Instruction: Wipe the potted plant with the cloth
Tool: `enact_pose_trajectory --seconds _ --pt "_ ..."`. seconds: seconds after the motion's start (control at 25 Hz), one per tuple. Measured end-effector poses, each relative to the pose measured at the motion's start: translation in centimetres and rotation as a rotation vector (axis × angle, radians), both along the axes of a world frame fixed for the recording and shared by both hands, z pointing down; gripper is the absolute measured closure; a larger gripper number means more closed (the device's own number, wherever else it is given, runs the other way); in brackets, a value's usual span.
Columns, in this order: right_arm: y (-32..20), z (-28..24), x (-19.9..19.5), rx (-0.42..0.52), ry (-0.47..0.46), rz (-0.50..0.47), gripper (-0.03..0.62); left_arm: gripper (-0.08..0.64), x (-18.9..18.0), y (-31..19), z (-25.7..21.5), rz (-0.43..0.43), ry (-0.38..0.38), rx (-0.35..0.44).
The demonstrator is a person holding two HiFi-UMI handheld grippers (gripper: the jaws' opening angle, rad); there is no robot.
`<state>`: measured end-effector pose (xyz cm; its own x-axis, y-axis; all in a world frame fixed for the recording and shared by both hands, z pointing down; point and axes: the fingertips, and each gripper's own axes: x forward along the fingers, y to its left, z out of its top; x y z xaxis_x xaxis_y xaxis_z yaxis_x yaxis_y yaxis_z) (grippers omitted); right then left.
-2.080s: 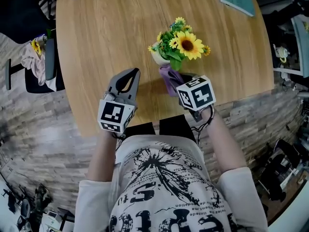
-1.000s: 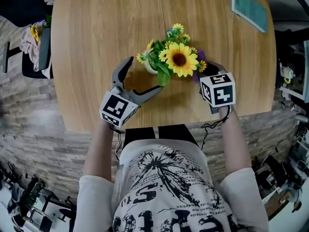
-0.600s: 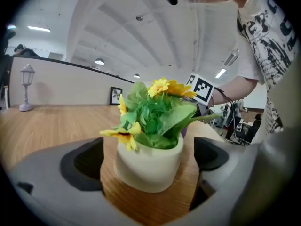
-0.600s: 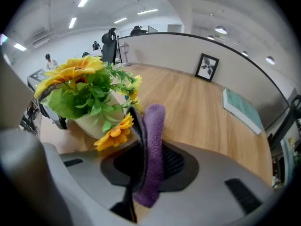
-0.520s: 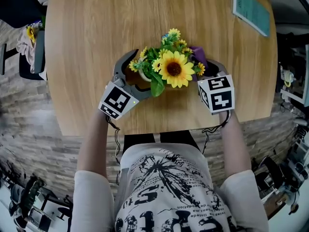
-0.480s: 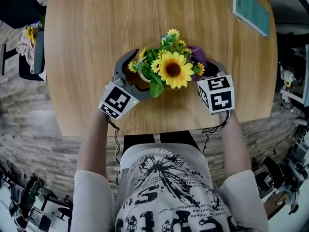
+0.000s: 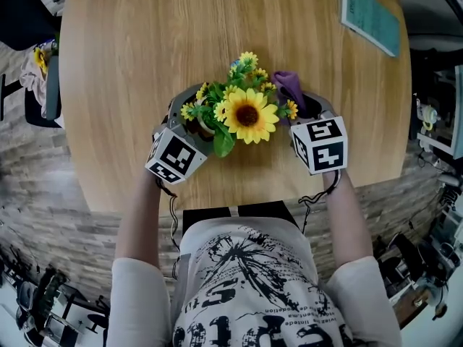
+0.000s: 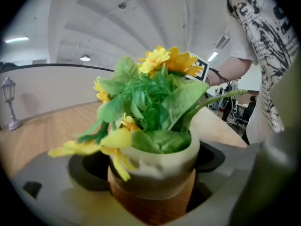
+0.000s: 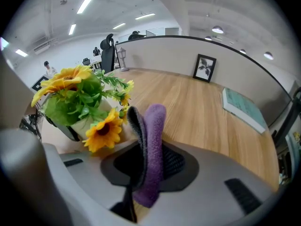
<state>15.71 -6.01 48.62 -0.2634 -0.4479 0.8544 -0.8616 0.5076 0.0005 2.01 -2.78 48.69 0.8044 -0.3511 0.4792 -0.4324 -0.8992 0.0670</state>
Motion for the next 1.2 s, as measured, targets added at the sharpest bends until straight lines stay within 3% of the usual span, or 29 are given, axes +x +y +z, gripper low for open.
enact_pose_trajectory --seconds 0.36,0.72,0.96,1.2 --pt "0.1 0.0 -0.2 -0.009 0.000 0.000 0.500 0.040 -0.4 0.2 -0.8 -0.023 0.010 0.023" --pt "-0.1 -2.4 0.4 0.013 0.005 0.019 0.500 0.041 0.1 -1.4 -6.7 -0.088 0.114 0.039" --pt "0.6 -4.5 -2.4 0.028 -0.065 -0.010 0.500 0.041 -0.3 -2.8 -11.0 -0.126 0.157 0.045" --pt "0.9 -7.0 -5.3 0.116 -0.086 -0.085 0.500 0.041 -0.5 -3.3 -14.6 -0.090 0.164 0.058"
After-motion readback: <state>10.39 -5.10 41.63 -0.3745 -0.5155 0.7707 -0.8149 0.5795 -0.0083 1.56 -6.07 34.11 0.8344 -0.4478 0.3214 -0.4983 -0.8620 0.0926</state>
